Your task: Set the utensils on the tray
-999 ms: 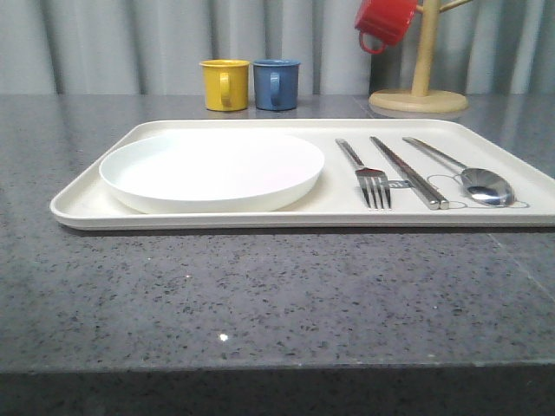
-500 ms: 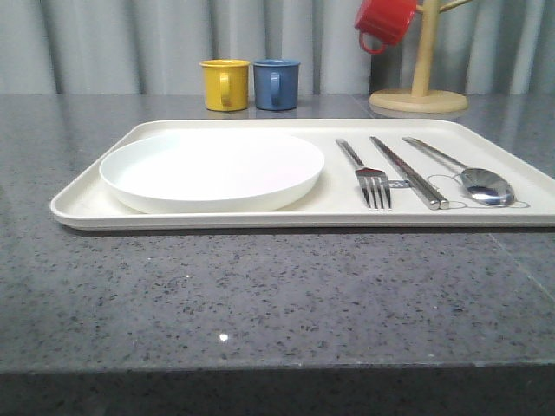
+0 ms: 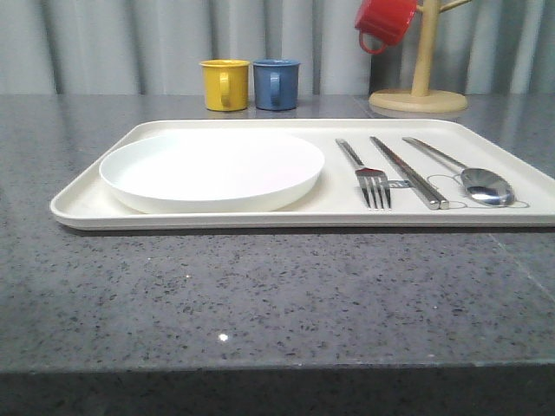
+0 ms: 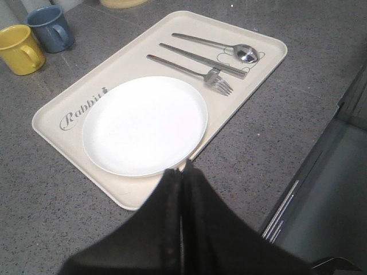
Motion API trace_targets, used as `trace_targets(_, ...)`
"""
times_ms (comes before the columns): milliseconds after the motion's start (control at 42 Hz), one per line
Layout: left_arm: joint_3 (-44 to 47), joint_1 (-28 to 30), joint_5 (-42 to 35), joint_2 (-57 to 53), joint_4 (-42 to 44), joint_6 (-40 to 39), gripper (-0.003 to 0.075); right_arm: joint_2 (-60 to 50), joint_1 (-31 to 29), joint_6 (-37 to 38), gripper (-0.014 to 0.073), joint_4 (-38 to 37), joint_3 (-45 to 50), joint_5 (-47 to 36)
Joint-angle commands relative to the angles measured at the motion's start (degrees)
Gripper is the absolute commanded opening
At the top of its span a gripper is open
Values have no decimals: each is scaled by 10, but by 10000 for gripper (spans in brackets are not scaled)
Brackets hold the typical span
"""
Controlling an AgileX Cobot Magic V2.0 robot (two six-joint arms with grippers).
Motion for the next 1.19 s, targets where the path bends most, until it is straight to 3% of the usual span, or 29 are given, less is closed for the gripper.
trace_targets(0, -14, -4, -44, 0, -4, -6, -20, 4, 1, 1, -112, 5, -14, -42)
trace_targets(452, -7, -7, -45, -6, -4, -6, -20, 4, 1, 1, -112, 5, -14, -42)
trace_targets(618, 14, 36, -57, -33, 13, -6, -20, 4, 1, 1, -112, 5, -14, -42)
trace_targets(833, 112, 142, -196, -117, 29, -6, -20, 4, 1, 1, -112, 5, -14, -42)
trace_targets(1166, 363, 325, -420, -287, 17, -6, -20, 4, 1, 1, -112, 5, -14, -42)
